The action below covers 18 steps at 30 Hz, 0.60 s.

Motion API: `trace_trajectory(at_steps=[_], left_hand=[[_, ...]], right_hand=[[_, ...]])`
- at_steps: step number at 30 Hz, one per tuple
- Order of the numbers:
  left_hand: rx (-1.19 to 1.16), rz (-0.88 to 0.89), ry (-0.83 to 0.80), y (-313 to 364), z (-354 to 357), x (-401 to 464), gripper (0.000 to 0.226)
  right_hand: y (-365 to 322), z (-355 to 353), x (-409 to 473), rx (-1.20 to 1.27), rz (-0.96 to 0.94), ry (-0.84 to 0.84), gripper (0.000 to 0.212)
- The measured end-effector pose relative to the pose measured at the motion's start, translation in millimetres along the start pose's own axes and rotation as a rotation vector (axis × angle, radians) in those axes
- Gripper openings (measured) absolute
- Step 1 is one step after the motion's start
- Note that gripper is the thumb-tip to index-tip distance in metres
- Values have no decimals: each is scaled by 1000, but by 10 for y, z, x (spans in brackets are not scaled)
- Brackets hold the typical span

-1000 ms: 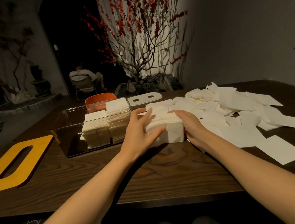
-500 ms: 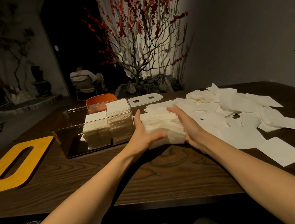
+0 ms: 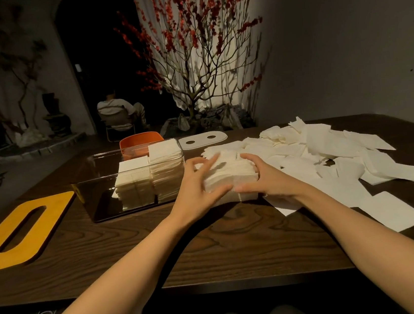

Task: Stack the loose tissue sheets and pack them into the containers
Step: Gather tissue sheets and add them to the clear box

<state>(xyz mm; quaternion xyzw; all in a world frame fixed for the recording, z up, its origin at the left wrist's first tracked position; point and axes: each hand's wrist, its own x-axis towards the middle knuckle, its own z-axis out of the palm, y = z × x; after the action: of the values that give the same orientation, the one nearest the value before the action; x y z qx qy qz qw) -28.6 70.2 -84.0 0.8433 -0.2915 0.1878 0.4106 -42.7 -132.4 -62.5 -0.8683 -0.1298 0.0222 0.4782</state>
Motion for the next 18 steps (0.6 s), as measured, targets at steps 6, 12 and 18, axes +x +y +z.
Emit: trace_trajectory(at_steps=[6, 12, 18], left_hand=[[13, -54, 22, 16, -3, -10, 69], [-44, -118, 18, 69, -3, 3, 93], [-375, -366, -125, 30, 13, 46, 120]], right_hand=[[-32, -42, -55, -31, 25, -14, 78], [-2, -52, -42, 32, 45, -49, 63], [30, -98, -47, 46, 22, -113, 62]])
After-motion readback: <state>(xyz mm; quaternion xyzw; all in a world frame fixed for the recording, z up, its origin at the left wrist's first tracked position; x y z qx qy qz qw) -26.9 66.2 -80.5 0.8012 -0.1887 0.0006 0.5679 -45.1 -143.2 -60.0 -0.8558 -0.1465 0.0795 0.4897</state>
